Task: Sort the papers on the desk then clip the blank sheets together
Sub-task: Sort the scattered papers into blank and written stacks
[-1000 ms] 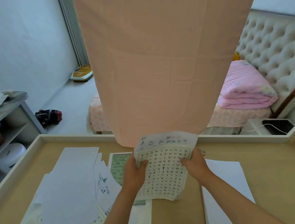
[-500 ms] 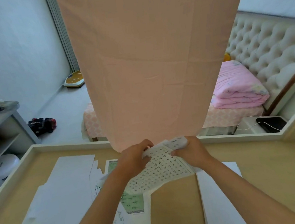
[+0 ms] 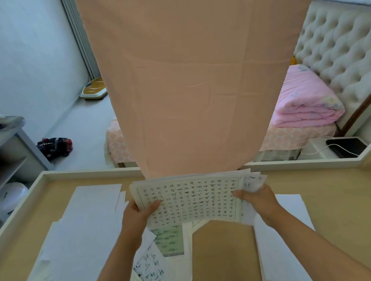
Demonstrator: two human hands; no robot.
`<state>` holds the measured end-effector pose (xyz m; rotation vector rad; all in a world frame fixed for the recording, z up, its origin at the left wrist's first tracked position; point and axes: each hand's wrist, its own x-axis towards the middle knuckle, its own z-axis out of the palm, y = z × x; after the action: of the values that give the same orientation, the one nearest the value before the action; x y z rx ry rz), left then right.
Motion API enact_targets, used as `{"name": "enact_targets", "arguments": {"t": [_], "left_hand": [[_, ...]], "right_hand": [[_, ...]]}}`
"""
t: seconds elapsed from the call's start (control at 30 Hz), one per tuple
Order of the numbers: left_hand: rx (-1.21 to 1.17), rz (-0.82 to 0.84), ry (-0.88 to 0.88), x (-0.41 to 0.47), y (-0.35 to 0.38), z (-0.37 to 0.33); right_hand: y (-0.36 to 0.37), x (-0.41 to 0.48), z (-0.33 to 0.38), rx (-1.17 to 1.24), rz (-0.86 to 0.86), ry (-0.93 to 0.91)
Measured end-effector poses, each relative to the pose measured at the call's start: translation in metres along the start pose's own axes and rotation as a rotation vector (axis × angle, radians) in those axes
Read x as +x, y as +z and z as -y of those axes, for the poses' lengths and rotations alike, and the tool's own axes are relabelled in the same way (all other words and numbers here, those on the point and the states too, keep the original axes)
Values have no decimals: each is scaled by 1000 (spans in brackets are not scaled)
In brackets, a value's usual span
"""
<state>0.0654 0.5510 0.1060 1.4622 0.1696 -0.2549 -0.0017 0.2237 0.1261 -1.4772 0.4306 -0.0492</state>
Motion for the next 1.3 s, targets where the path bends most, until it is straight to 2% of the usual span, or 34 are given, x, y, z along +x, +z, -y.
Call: {"name": "enact_targets", "arguments": {"t": [0.1,0.23,0.4,0.57,0.73,0.83,0.9,1.03,1.1,1.2,1.3], "left_hand": [[67,-87,-16,-4,6,24],[222,-31,-15,-10,7,45],[232,-112,21,-8,12,49],[250,-122,69,-8,36,49],[201,-200,107,-4,35,45],[257,-166,88,-6,38,50],[363,-163,120,-6,36,48],[890,-110,308,0,22,17],[1142,-16,359,4,23,-4],[1222,222,392,5,49,-17],[1202,190,491,0,74,-15]], "right_hand": [[3,-4,-25,-122,104,55],[0,-7,-52,-270,68,93],[-5,-1,-62,-230,-89,81],[14,2,-67,-256,-63,103],[10,1,-71,-223,-135,104],[16,-5,-82,-270,-63,141],[18,-5,-84,-279,-74,140],[15,-2,-59,-338,-80,54],[18,0,-41,-407,-65,-32],[34,2,-17,-485,19,-196],[50,0,4,-580,122,-408]]}}
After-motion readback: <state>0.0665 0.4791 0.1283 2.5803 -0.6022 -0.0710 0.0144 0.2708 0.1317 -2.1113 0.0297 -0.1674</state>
